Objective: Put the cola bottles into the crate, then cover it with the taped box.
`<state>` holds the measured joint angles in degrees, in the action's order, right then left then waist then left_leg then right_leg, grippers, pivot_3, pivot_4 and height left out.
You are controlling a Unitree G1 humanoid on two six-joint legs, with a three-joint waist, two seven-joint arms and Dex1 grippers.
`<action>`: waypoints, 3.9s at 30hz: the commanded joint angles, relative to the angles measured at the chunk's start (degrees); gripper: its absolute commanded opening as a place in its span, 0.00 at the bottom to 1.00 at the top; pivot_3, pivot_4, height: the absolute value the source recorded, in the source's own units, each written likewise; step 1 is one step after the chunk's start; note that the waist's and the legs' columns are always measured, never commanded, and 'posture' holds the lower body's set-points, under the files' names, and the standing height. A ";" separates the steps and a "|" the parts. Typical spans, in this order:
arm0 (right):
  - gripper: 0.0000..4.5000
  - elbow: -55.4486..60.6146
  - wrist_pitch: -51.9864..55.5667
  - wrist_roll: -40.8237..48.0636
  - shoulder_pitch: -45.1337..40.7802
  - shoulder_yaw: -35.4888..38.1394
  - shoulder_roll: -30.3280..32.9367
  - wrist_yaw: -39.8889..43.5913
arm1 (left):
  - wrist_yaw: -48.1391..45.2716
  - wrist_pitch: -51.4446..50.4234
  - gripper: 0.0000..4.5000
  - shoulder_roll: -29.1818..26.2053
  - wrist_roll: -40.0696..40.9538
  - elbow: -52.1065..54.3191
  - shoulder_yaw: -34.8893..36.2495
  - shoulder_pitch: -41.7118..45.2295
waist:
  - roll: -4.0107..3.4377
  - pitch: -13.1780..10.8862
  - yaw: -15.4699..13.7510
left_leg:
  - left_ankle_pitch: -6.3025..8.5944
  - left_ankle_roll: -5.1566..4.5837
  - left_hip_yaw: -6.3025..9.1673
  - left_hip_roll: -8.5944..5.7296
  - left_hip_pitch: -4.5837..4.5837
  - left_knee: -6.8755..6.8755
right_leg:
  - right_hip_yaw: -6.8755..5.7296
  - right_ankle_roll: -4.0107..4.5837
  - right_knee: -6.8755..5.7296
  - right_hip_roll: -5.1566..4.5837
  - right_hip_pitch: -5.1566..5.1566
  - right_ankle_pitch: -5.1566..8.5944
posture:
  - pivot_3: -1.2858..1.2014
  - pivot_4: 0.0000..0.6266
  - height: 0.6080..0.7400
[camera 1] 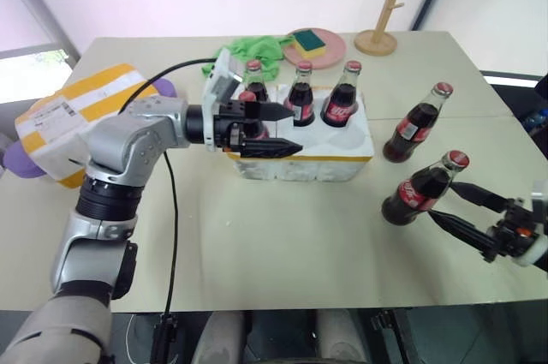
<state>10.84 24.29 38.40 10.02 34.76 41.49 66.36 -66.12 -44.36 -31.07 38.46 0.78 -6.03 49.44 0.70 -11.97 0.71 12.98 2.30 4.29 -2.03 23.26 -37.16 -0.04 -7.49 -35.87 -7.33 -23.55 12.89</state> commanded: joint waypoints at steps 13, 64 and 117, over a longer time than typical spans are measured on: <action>1.00 -2.24 -1.10 -0.40 -7.99 -8.90 0.38 -3.46 | 0.75 0.37 0.98 -1.10 -0.03 3.68 1.81 -0.57 | 0.00 0.00 0.08 | 0.00 0.00 0.03 0.00 0.01 0.01 | -0.03 0.00 0.02 0.00 0.00 0.00 | 0.52 0.24 1.00; 0.61 -37.86 -10.04 -10.89 -70.45 -35.55 -17.12 8.96 | 18.45 -9.89 1.00 -14.49 15.92 27.43 22.54 -19.48 | 0.01 -0.14 1.63 | 0.00 0.00 0.14 0.03 0.20 0.19 | -0.06 -0.16 -0.21 0.11 -0.47 -0.12 | 0.52 0.24 1.00; 0.99 -2.51 8.18 -7.02 -31.25 -12.12 10.11 0.60 | 11.11 1.74 1.00 -6.76 5.97 9.63 7.31 -5.65 | 0.06 -0.15 -0.01 | -0.01 0.01 0.04 0.06 0.22 0.08 | 0.00 -0.11 -0.09 0.14 -0.36 -0.14 | 0.52 0.24 1.00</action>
<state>6.83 32.84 30.86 -21.45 18.55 50.38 68.81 -54.35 -44.12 -37.97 45.10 9.98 1.14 42.34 0.76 -12.12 0.70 12.97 2.31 4.32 -1.98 23.48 -37.10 -0.04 -7.58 -35.92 -7.20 -23.88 12.76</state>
